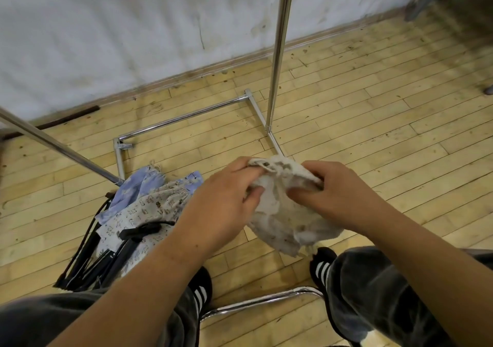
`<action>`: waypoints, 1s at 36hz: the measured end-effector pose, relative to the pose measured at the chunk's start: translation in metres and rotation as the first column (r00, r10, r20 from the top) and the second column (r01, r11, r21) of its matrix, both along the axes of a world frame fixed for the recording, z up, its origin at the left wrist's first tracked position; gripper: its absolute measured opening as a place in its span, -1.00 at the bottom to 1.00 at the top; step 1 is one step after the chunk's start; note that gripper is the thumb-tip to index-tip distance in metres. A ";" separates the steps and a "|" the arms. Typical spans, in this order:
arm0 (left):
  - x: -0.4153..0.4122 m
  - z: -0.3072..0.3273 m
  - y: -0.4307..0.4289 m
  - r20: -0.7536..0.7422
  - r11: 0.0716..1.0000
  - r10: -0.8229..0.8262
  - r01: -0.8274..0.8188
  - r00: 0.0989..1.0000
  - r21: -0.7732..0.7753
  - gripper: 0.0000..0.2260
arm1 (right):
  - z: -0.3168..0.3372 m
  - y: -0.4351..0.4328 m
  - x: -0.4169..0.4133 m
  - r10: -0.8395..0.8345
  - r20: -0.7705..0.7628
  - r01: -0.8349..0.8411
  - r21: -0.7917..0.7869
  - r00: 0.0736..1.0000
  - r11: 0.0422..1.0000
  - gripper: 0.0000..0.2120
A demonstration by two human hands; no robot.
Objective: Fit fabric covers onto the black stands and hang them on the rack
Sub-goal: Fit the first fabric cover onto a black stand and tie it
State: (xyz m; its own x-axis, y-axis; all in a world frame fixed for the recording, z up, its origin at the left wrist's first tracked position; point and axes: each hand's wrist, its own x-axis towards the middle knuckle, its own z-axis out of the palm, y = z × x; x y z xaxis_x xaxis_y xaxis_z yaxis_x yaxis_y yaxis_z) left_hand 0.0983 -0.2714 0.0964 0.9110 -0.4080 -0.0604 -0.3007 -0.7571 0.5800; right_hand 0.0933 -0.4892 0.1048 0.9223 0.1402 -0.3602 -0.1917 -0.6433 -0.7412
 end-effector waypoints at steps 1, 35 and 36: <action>0.002 -0.001 0.003 0.004 0.999 0.039 -0.039 0.999 0.013 -0.76 | -0.004 -0.002 0.000 0.028 0.029 -0.026 -0.085 0.999 0.996 -0.81; 0.004 -0.040 0.040 -0.211 0.964 -0.004 0.060 0.977 0.259 -0.22 | -0.039 -0.001 0.002 -0.252 -0.293 0.309 0.166 0.922 0.937 -0.88; 0.005 -0.040 0.043 -0.239 0.971 0.023 0.035 0.971 0.236 -0.25 | -0.042 0.003 0.002 -0.248 -0.283 0.302 0.170 0.927 0.938 -0.89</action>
